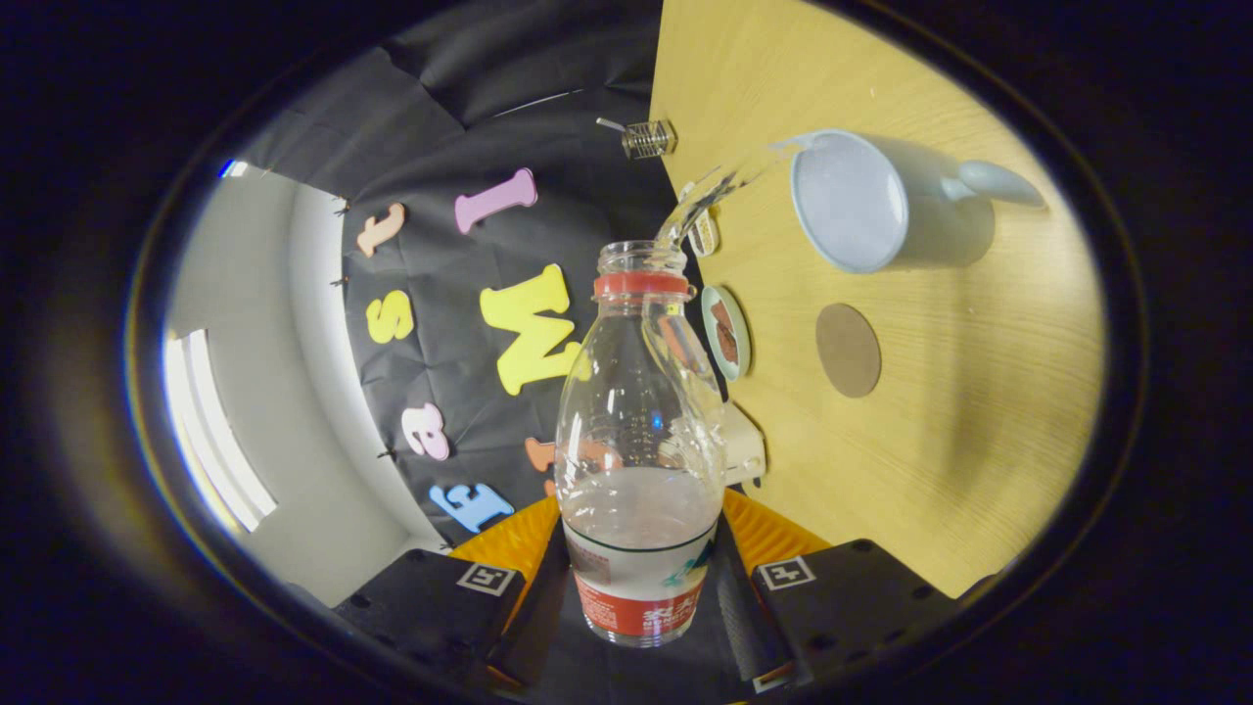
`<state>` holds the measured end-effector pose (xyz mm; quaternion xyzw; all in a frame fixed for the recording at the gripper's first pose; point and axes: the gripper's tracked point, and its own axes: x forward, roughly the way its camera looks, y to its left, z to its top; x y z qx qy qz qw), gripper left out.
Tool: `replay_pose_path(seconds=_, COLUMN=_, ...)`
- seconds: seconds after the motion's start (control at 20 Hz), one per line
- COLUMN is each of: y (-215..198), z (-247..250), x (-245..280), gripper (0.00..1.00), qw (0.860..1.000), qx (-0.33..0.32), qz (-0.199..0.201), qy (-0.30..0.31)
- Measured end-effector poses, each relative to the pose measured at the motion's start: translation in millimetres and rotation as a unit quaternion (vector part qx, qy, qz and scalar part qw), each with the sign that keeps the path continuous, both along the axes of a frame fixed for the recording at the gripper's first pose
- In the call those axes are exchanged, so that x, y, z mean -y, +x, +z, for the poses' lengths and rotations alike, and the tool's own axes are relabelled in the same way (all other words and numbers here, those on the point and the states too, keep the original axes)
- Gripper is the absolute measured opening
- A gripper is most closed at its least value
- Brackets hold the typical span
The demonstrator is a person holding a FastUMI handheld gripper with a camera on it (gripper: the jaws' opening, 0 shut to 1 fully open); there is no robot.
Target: Take the bottle from table, then pour the juice into the cup, finally place the bottle on the coaster
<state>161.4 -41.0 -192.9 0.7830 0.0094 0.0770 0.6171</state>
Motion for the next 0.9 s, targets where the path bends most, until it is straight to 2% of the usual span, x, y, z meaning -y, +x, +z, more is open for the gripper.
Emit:
replay_pose_path(seconds=0.65, y=0, z=5, x=-12, gripper=0.75, qw=1.000, qx=0.001, qz=0.012, qy=0.013)
replay_pose_path(seconds=0.9, y=0, z=10, x=-16, gripper=0.75, qw=0.999, qx=0.005, qz=0.017, qy=0.044)
